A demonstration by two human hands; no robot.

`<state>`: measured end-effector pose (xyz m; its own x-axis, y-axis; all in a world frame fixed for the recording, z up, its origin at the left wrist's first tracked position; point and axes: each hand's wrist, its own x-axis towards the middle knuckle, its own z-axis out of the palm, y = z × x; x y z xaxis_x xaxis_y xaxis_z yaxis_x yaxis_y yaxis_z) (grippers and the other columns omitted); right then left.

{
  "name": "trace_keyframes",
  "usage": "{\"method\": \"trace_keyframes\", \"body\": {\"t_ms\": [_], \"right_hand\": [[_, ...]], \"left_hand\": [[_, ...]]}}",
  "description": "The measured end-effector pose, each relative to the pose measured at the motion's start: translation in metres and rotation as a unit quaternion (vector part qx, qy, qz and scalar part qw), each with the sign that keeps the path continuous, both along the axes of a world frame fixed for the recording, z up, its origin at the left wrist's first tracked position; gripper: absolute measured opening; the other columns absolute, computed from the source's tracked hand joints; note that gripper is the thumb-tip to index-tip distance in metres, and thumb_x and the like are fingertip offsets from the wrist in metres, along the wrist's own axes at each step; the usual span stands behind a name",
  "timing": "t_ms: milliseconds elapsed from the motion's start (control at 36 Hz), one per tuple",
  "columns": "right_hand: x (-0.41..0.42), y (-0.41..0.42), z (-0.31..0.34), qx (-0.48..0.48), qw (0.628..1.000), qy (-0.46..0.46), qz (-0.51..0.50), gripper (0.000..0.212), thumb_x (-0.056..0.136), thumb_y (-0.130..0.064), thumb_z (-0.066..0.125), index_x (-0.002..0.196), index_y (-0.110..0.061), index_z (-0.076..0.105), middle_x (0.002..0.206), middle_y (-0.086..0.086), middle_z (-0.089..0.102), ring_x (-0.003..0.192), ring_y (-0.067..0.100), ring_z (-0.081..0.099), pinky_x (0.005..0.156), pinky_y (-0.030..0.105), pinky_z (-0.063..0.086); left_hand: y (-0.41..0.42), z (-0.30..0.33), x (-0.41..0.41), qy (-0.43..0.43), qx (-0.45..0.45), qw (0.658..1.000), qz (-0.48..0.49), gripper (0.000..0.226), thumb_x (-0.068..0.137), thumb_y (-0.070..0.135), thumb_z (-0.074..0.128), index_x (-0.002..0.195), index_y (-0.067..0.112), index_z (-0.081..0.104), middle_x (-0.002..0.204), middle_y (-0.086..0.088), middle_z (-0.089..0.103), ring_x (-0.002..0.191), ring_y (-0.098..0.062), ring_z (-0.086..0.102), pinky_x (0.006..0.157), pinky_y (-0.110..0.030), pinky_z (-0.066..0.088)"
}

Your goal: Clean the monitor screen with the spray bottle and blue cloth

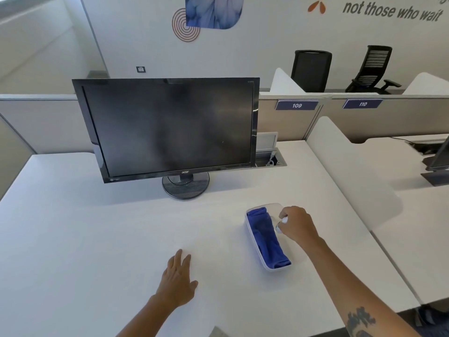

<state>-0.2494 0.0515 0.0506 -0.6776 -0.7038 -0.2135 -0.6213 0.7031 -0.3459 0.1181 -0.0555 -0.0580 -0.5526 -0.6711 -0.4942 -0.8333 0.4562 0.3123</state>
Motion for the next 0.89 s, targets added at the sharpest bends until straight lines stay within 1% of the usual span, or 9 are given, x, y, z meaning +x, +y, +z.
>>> {"method": "trace_keyframes", "body": {"t_ms": [56,194,361,639,694,750,806,889], "right_hand": [[-0.003,0.000,-0.004,0.014,1.000,0.002,0.000,0.031,0.085,-0.013,0.082,0.116,-0.012,0.077,0.120,0.005,0.074,0.105,0.028,0.071,0.091,0.034,0.060],[-0.005,0.000,-0.010,0.032,1.000,0.002,0.001,0.032,0.089,-0.012,0.079,0.121,-0.012,0.076,0.124,0.005,0.073,0.108,0.027,0.071,0.094,0.035,0.060],[-0.002,-0.002,-0.015,0.050,0.999,0.008,0.003,0.032,0.092,-0.009,0.073,0.124,-0.011,0.075,0.124,0.008,0.074,0.108,0.029,0.071,0.093,0.035,0.061],[0.004,-0.004,-0.012,0.081,0.996,0.028,0.017,0.032,0.095,-0.013,0.073,0.127,-0.013,0.073,0.125,0.006,0.074,0.107,0.027,0.071,0.093,0.034,0.061],[0.003,-0.004,-0.010,0.087,0.996,0.031,0.018,0.033,0.095,-0.018,0.075,0.128,-0.016,0.072,0.127,0.004,0.072,0.108,0.025,0.071,0.093,0.034,0.061],[0.003,-0.003,-0.006,0.088,0.994,0.052,0.025,0.035,0.096,-0.030,0.077,0.129,-0.020,0.070,0.129,-0.001,0.070,0.109,0.022,0.071,0.092,0.032,0.059],[0.003,-0.004,-0.001,0.075,0.994,0.075,0.024,0.039,0.097,-0.041,0.077,0.131,-0.023,0.068,0.132,-0.005,0.067,0.108,0.020,0.071,0.086,0.029,0.054],[0.007,-0.011,0.009,0.058,0.990,0.123,0.022,0.047,0.099,-0.049,0.072,0.136,-0.022,0.063,0.135,-0.003,0.060,0.101,0.022,0.073,0.075,0.028,0.049]], "left_hand": [[0.000,0.000,0.000,0.000,0.000,1.000,0.000,0.089,0.108,0.047,0.058,0.174,0.014,0.008,0.183,-0.011,-0.011,0.170,-0.032,0.000,0.136,-0.044,0.023],[-0.001,-0.001,0.003,0.003,-0.003,1.000,-0.004,0.089,0.108,0.047,0.057,0.174,0.015,0.007,0.183,-0.010,-0.012,0.171,-0.032,0.000,0.136,-0.044,0.024],[0.000,-0.002,0.006,0.009,-0.008,1.000,-0.007,0.089,0.109,0.047,0.057,0.174,0.017,0.005,0.183,-0.009,-0.013,0.171,-0.031,-0.001,0.136,-0.044,0.022],[0.000,-0.003,0.008,0.013,-0.005,1.000,-0.008,0.089,0.109,0.047,0.057,0.174,0.017,0.004,0.183,-0.008,-0.014,0.171,-0.031,-0.003,0.136,-0.045,0.022],[-0.001,-0.003,0.007,0.014,-0.006,1.000,-0.012,0.090,0.109,0.047,0.057,0.174,0.017,0.004,0.183,-0.008,-0.013,0.171,-0.031,-0.002,0.136,-0.045,0.022],[0.000,-0.003,0.008,0.020,-0.004,1.000,-0.009,0.089,0.108,0.048,0.057,0.174,0.017,0.006,0.183,-0.008,-0.012,0.171,-0.030,-0.001,0.136,-0.044,0.022],[0.000,-0.003,0.008,0.027,-0.002,1.000,0.001,0.088,0.108,0.047,0.058,0.174,0.017,0.008,0.183,-0.007,-0.009,0.170,-0.030,0.000,0.135,-0.043,0.024],[0.001,0.003,0.007,0.045,-0.008,0.999,0.016,0.086,0.108,0.046,0.058,0.173,0.018,0.011,0.183,-0.006,-0.002,0.170,-0.030,0.004,0.135,-0.043,0.026]]}}
